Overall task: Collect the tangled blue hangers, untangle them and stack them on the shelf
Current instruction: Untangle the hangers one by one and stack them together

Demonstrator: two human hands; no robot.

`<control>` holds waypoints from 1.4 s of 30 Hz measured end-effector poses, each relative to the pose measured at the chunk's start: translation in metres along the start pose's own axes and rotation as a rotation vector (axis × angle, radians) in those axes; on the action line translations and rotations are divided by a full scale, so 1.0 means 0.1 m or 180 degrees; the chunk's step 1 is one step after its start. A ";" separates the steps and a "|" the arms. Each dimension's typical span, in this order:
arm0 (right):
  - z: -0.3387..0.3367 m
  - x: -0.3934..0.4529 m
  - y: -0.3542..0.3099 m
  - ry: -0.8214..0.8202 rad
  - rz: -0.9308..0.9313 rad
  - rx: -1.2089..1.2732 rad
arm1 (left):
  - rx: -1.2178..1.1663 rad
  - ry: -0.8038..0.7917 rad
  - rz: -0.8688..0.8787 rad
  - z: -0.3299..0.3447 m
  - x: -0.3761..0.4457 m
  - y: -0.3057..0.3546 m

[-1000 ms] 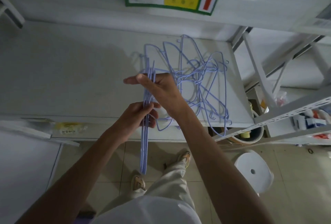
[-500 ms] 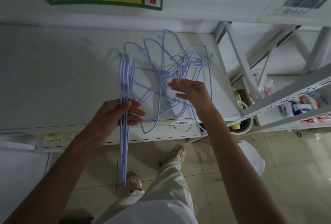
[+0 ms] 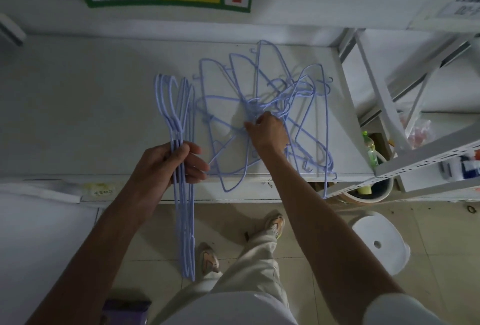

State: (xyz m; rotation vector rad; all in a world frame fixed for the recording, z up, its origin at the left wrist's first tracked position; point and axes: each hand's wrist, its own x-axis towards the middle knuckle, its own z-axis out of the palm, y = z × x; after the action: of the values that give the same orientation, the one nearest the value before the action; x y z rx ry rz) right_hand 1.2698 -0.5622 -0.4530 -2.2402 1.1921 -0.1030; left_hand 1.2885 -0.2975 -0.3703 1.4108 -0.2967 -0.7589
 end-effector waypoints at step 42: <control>0.31 -1.23 -0.21 0.0061 -0.0342 0.2232 | -0.0282 0.0401 0.0010 -0.64 -0.44 -0.30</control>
State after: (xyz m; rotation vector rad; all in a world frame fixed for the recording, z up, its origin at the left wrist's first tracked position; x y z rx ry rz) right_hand 1.2222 -0.4431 -0.4428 -1.6763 0.8613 -0.5036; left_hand 1.2857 -0.2195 -0.3990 1.3675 -0.1655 -0.6696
